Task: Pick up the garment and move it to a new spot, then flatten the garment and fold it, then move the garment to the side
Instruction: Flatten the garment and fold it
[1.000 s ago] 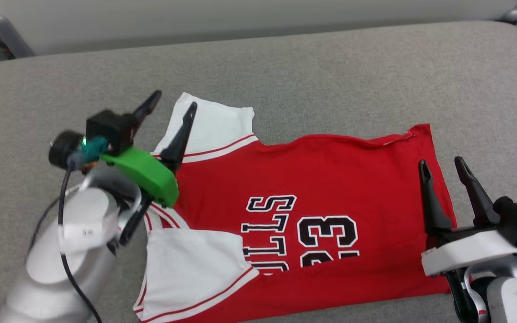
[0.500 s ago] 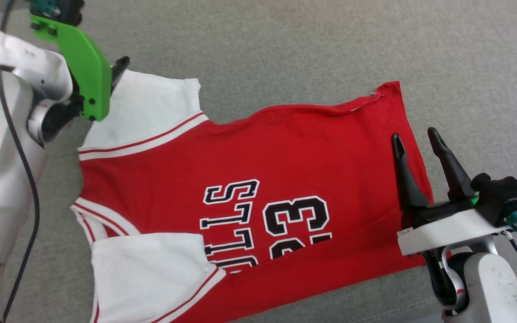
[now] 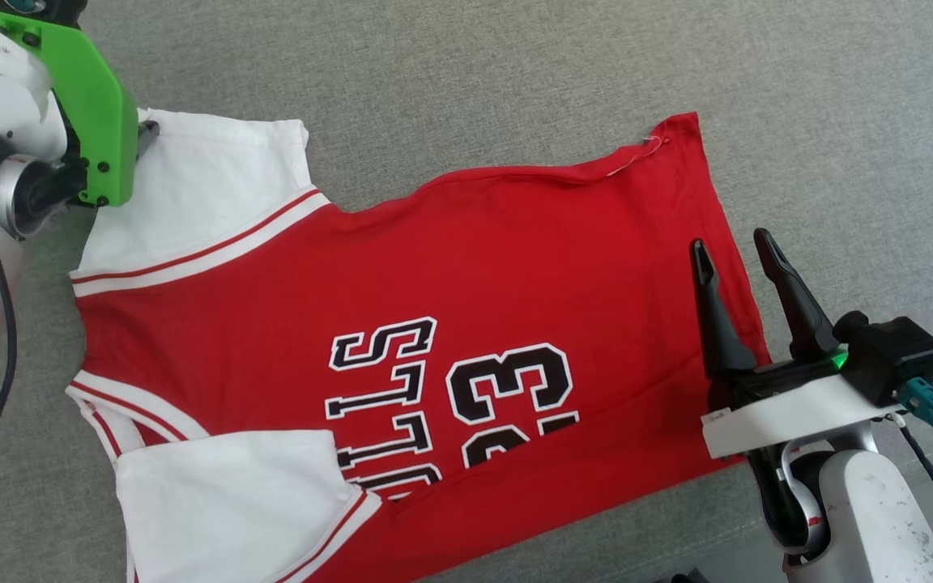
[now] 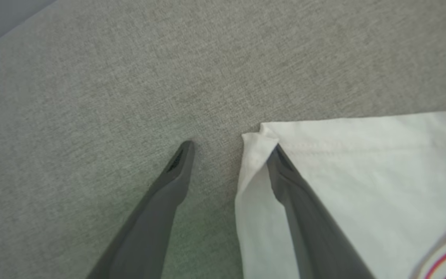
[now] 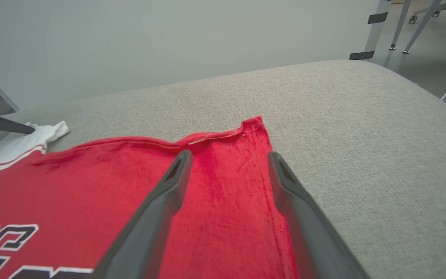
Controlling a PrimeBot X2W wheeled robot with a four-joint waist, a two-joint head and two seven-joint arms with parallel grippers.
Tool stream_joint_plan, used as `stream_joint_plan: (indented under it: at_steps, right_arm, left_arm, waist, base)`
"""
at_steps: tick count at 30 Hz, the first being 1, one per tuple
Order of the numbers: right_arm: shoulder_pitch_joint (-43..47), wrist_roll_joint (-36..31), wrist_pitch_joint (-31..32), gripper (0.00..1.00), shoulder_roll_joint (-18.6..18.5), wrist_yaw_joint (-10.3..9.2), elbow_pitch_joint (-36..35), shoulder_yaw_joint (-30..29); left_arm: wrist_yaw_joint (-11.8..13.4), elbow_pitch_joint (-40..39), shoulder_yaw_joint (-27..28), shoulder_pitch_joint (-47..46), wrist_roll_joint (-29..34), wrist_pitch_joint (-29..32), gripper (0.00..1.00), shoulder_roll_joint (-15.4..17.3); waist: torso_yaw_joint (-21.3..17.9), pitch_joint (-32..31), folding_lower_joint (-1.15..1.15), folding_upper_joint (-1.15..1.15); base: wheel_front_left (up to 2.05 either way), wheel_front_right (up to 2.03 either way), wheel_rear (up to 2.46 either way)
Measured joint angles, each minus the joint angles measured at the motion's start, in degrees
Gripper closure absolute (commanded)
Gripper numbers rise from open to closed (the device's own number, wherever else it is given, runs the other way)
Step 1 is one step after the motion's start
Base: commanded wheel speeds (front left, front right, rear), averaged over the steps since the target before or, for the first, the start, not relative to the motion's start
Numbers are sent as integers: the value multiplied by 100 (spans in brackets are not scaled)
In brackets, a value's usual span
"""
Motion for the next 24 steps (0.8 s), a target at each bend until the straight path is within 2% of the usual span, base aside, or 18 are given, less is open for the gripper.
stream_joint_plan:
  at_steps: [4, 13, 18, 24]
  right_arm:
    - [-64, -1, 0, 0, 1, 0, 24, -4]
    - [-105, -86, 210, 0, -60, 0, 186, -112]
    - [-102, -279, 644, 0, -274, 0, 267, -318]
    - [-104, -334, 1397, 0, -658, 0, 226, -532]
  left_arm:
    - [-3, -52, -96, -41, -238, 82, 100, -11]
    - [-2, 96, 115, 152, -405, -904, 100, -208]
    - [-2, -166, 183, 361, -637, -1099, 100, -229]
    - [25, -836, 414, 792, -1156, -1024, 100, -242]
  waist:
    - [45, 19, 0, 0]
    - [137, -256, 0, 0]
    - [224, -546, 0, 0]
    - [423, -851, -1, 0]
  base:
    - [0, 0, 0]
    - [0, 0, 0]
    - [0, 0, 0]
    - [0, 0, 0]
